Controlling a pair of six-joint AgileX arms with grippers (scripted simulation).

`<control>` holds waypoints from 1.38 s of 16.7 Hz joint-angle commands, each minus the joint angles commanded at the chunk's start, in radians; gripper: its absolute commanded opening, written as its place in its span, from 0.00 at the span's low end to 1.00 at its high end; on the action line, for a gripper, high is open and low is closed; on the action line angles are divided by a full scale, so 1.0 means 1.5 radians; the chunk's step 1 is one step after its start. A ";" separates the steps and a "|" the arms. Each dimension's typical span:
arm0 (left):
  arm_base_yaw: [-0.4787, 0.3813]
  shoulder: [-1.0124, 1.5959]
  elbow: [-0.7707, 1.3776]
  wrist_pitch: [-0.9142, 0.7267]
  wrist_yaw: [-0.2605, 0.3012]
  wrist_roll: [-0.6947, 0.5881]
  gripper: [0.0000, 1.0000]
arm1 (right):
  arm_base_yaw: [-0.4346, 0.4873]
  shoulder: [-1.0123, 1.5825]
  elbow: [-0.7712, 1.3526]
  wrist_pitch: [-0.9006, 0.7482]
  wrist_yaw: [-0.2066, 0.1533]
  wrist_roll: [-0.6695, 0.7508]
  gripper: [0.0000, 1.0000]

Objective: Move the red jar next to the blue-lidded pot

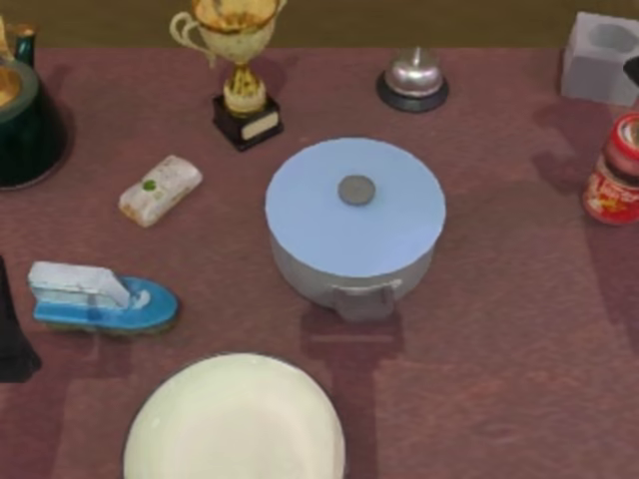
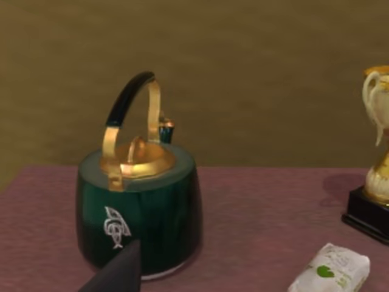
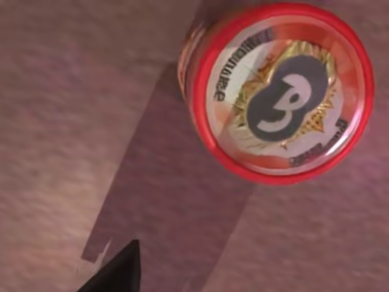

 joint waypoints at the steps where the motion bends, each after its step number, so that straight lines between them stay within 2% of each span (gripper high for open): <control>1: 0.000 0.000 0.000 0.000 0.000 0.000 1.00 | 0.002 0.046 0.048 -0.022 -0.001 -0.011 1.00; 5: 0.000 0.000 0.000 0.000 0.000 0.000 1.00 | 0.008 0.185 0.193 -0.085 -0.007 -0.044 1.00; 8: 0.000 0.000 0.000 0.000 0.000 0.000 1.00 | 0.011 0.231 0.239 -0.104 -0.010 -0.054 1.00; 15: 0.000 0.000 0.000 0.000 0.000 0.000 1.00 | 0.009 0.229 0.227 -0.092 -0.010 -0.055 1.00; 23: 0.000 0.000 0.000 0.000 0.000 0.000 1.00 | 0.012 0.210 0.068 0.046 -0.010 -0.053 1.00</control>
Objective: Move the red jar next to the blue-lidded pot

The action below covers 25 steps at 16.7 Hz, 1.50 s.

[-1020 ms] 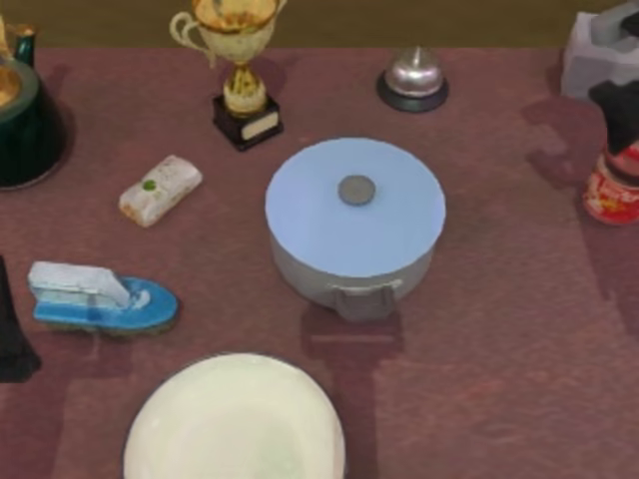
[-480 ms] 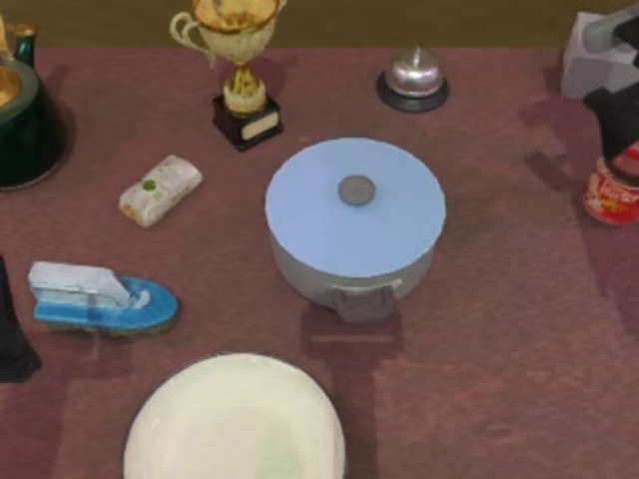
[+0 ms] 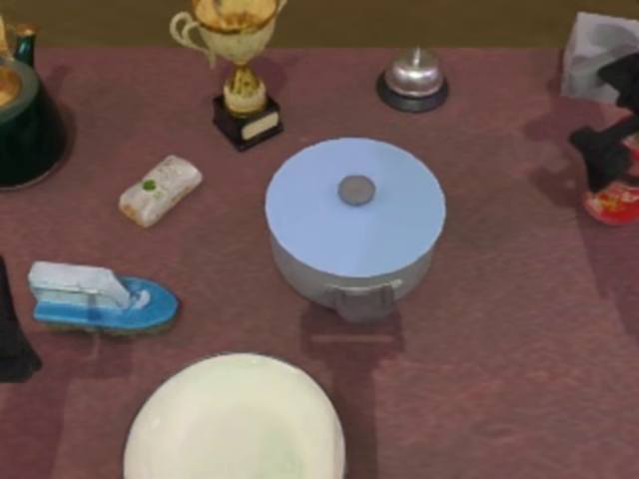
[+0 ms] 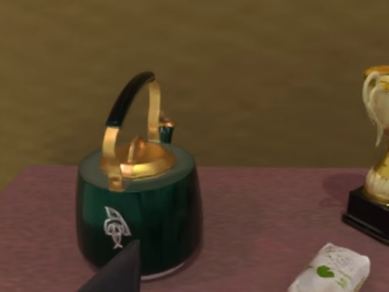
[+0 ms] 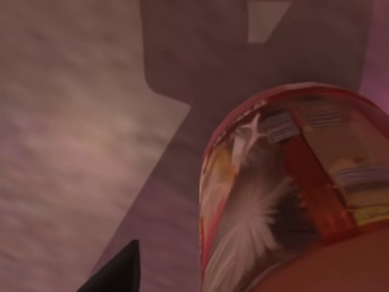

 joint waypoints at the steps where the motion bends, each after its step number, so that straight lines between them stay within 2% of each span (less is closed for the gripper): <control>1: 0.000 0.000 0.000 0.000 0.000 0.000 1.00 | 0.000 0.000 0.000 0.000 0.000 0.000 1.00; 3: 0.000 0.000 0.000 0.000 0.000 0.000 1.00 | 0.000 0.000 0.000 0.000 0.000 0.000 1.00; 16: 0.000 0.000 0.000 0.000 0.000 0.000 1.00 | 0.000 0.000 0.000 0.000 0.000 0.000 0.02; 25: 0.000 0.000 0.000 0.000 0.000 0.000 1.00 | -0.002 0.000 0.000 0.000 0.000 0.001 0.00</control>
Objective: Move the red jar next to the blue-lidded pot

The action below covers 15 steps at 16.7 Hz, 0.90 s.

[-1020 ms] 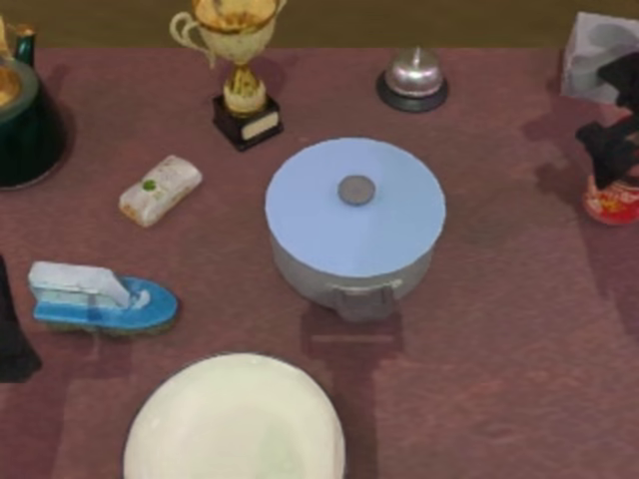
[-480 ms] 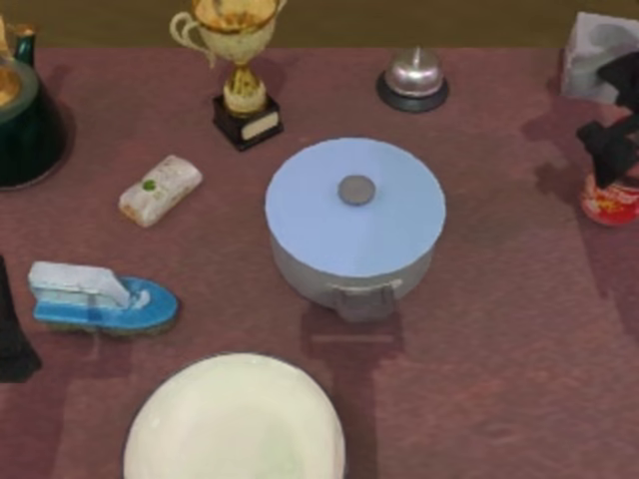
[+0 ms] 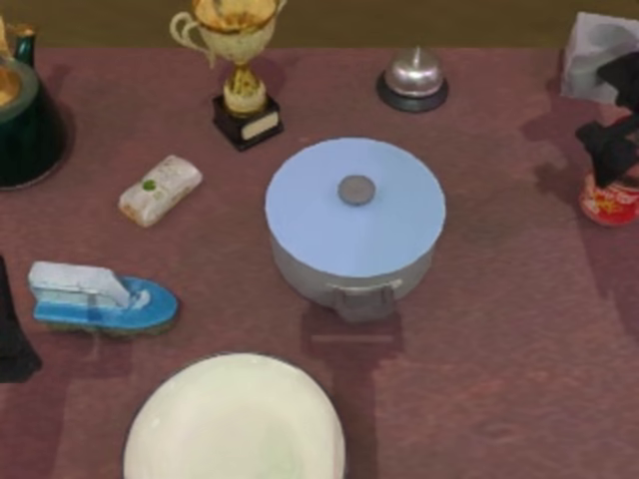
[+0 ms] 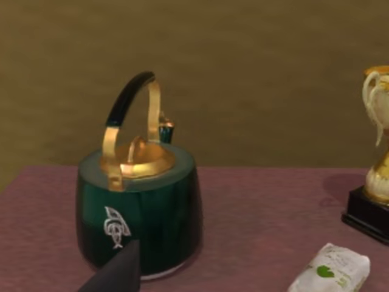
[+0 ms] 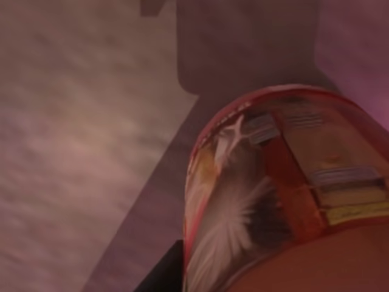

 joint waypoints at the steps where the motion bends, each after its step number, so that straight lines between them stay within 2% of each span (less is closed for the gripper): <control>1: 0.000 0.000 0.000 0.000 0.000 0.000 1.00 | 0.000 -0.002 -0.002 0.000 0.000 0.000 0.00; 4: 0.000 0.000 0.000 0.000 0.000 0.000 1.00 | 0.004 -0.050 -0.048 -0.006 -0.002 -0.001 0.00; 11: 0.000 0.000 0.000 0.000 0.000 0.000 1.00 | 0.009 -0.298 -0.250 -0.041 -0.004 0.001 0.00; 15: 0.000 0.000 0.000 0.000 0.000 0.000 1.00 | 0.011 -0.329 -0.279 -0.049 -0.003 0.000 0.00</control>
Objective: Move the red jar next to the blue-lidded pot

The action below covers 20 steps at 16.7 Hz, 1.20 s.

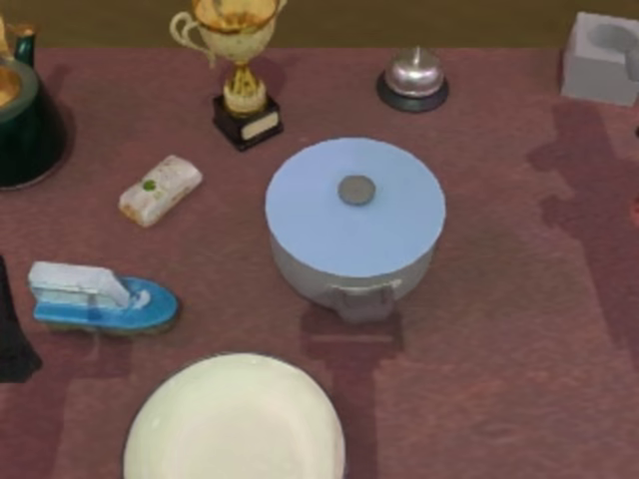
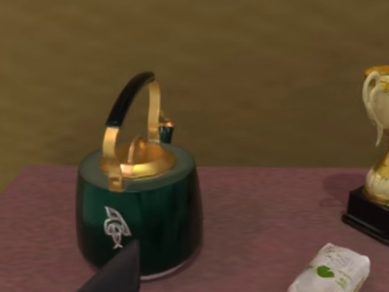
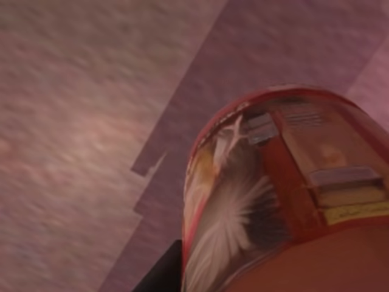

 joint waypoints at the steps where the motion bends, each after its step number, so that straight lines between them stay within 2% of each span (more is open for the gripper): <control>1: 0.000 0.000 0.000 0.000 0.000 0.000 1.00 | 0.000 0.000 0.000 0.000 0.000 0.000 0.00; 6: 0.000 0.000 0.000 0.000 0.000 0.000 1.00 | 0.016 0.024 0.016 0.002 -0.001 0.048 0.00; 9: 0.000 0.000 0.000 0.000 0.000 0.000 1.00 | 0.051 0.056 0.038 0.012 0.000 0.154 0.00; 15: 0.000 0.000 0.000 0.000 0.000 0.000 1.00 | 0.138 0.121 0.083 0.047 0.007 0.449 0.00; 18: 0.000 0.000 0.000 0.000 0.000 0.000 1.00 | 0.168 0.139 0.088 0.059 0.010 0.525 0.00; 20: 0.000 0.000 0.000 0.000 0.000 0.000 1.00 | 0.174 0.144 0.089 0.062 0.010 0.539 0.00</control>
